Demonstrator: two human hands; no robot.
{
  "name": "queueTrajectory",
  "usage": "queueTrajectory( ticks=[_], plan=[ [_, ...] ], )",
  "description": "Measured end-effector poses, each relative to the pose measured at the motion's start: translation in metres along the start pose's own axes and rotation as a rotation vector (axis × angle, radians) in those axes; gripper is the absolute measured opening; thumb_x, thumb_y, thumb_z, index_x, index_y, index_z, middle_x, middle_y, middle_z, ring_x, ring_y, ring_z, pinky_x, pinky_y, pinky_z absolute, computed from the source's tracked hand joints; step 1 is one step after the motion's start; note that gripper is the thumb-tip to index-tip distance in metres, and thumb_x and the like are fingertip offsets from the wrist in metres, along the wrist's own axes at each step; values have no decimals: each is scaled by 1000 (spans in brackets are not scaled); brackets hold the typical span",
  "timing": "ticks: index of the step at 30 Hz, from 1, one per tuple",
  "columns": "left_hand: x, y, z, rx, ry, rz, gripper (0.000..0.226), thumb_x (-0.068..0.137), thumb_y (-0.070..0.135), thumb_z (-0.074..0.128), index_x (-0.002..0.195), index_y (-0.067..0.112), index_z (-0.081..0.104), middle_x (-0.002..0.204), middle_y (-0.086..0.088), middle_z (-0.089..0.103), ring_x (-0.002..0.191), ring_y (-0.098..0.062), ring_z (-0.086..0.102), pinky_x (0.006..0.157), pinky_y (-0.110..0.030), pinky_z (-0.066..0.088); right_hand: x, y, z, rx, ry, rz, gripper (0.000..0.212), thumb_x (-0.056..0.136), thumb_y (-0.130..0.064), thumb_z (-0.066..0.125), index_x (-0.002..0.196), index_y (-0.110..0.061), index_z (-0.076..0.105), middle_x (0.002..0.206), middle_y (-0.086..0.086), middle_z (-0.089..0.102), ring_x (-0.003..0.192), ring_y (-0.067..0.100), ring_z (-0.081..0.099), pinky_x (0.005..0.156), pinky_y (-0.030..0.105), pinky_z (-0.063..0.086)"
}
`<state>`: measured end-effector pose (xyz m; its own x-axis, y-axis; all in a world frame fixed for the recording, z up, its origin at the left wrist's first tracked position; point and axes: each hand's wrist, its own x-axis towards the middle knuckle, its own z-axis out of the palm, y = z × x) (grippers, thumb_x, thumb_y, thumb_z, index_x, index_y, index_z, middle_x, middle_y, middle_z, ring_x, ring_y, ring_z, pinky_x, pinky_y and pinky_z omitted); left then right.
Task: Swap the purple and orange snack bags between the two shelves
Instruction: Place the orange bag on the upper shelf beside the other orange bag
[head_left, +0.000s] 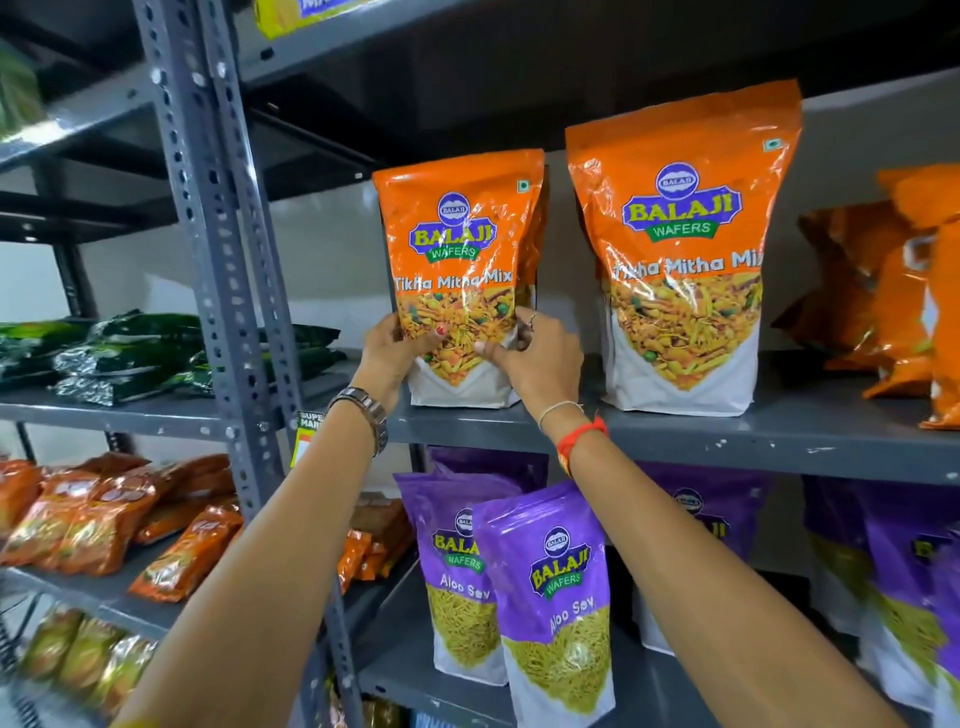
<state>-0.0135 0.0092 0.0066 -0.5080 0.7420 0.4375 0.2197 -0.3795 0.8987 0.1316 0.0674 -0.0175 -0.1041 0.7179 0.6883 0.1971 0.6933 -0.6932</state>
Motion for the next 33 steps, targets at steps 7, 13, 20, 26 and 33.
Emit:
queueTrajectory(
  ticks=[7, 13, 20, 26, 33],
  plan=[
    [-15, -6, 7, 152, 184, 91, 52, 82, 15, 66, 128, 1, 46, 131, -14, 56, 107, -18, 55, 87, -26, 46, -28, -10, -19, 16, -30, -84, 72, 73, -28, 79, 135, -14, 45, 127, 11, 64, 117, 31, 58, 97, 45, 50],
    [-85, -56, 18, -13, 568, 387, 36, 86, 25, 61, 118, 11, 55, 117, -5, 60, 112, -21, 56, 94, -31, 49, -114, 19, -34, 280, 176, -170, 24, 82, 0, 63, 104, -9, 66, 94, -2, 68, 86, 8, 65, 70, 15, 55],
    [-169, -179, 35, -1, 481, 131, 22, 90, 19, 53, 111, 17, 60, 105, -10, 64, 94, -19, 59, 83, -30, 47, -196, 141, -18, 206, 212, 218, 20, 83, 3, 58, 93, -13, 67, 82, 2, 67, 70, -6, 61, 63, 19, 49],
    [-216, -245, 55, 4, 295, -317, 33, 91, 25, 54, 123, 16, 52, 122, -7, 60, 102, -9, 59, 93, -30, 46, -219, 235, -13, 240, -11, 612, 46, 85, -17, 62, 129, -9, 50, 125, 10, 59, 115, 20, 53, 107, 45, 40],
    [-235, -247, 75, -44, 201, -575, 41, 94, 41, 39, 130, 22, 47, 116, 9, 54, 107, -16, 52, 98, -39, 37, -226, 281, -5, 391, -262, 761, 71, 75, -55, 69, 134, -22, 48, 141, 3, 54, 131, 20, 49, 115, 46, 35]
  ],
)
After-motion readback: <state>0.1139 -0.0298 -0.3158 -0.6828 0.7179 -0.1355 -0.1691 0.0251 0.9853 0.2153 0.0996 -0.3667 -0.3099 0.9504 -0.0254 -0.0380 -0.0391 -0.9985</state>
